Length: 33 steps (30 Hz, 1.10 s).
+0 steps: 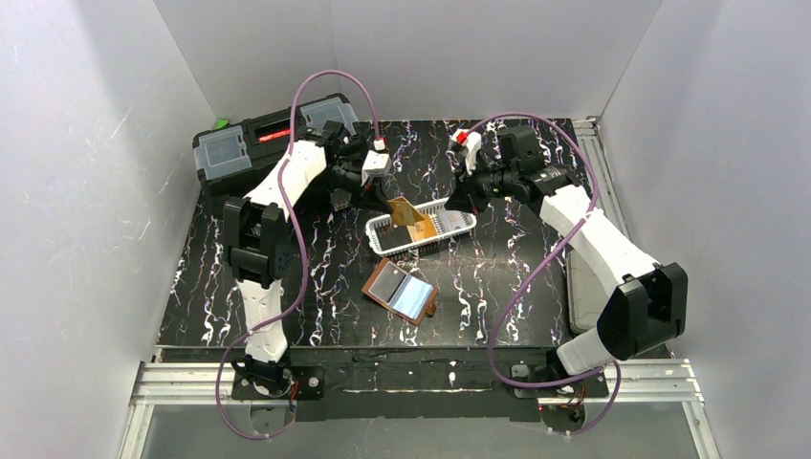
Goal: Put the credit cards into the card holder
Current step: Adjust the credit card.
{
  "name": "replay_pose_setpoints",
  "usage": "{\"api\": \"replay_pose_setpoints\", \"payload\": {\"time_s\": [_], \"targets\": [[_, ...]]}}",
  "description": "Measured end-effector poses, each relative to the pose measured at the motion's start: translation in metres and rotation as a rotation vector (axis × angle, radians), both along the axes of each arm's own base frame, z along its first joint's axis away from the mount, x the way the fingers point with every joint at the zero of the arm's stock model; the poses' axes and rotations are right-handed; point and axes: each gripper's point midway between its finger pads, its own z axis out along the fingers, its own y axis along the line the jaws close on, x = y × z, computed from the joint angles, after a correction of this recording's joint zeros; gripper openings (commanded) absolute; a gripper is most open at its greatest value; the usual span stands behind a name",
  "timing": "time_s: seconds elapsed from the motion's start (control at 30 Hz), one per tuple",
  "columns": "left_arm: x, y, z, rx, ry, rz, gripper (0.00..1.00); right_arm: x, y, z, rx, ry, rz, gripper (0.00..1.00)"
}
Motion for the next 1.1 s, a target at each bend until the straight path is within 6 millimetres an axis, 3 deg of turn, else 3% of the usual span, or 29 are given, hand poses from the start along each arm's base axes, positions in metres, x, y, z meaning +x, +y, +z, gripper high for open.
{"api": "replay_pose_setpoints", "payload": {"time_s": [0.07, 0.17, 0.33, 0.57, 0.73, 1.1], "targets": [[0.004, 0.002, -0.005, 0.015, -0.008, 0.011, 0.0, 0.0, -0.001, 0.0, 0.0, 0.006, -0.007, 0.05], [0.007, 0.002, -0.007, 0.02, -0.018, 0.016, 0.0, -0.001, 0.001, 0.0, 0.011, 0.021, -0.007, 0.17], [0.007, 0.0, -0.005, 0.015, -0.008, 0.022, 0.0, -0.009, 0.007, -0.001, 0.066, 0.049, 0.012, 0.27], [0.015, -0.009, 0.004, -0.012, 0.093, 0.104, 0.0, -0.044, 0.02, -0.008, 0.184, 0.106, 0.053, 0.42], [0.008, -0.014, 0.014, -0.04, 0.248, 0.18, 0.0, -0.053, 0.038, -0.006, 0.245, 0.125, 0.093, 0.43], [-0.003, -0.023, 0.039, -0.101, 0.472, 0.214, 0.0, -0.035, 0.05, -0.002, 0.324, 0.152, 0.086, 0.49]]}}
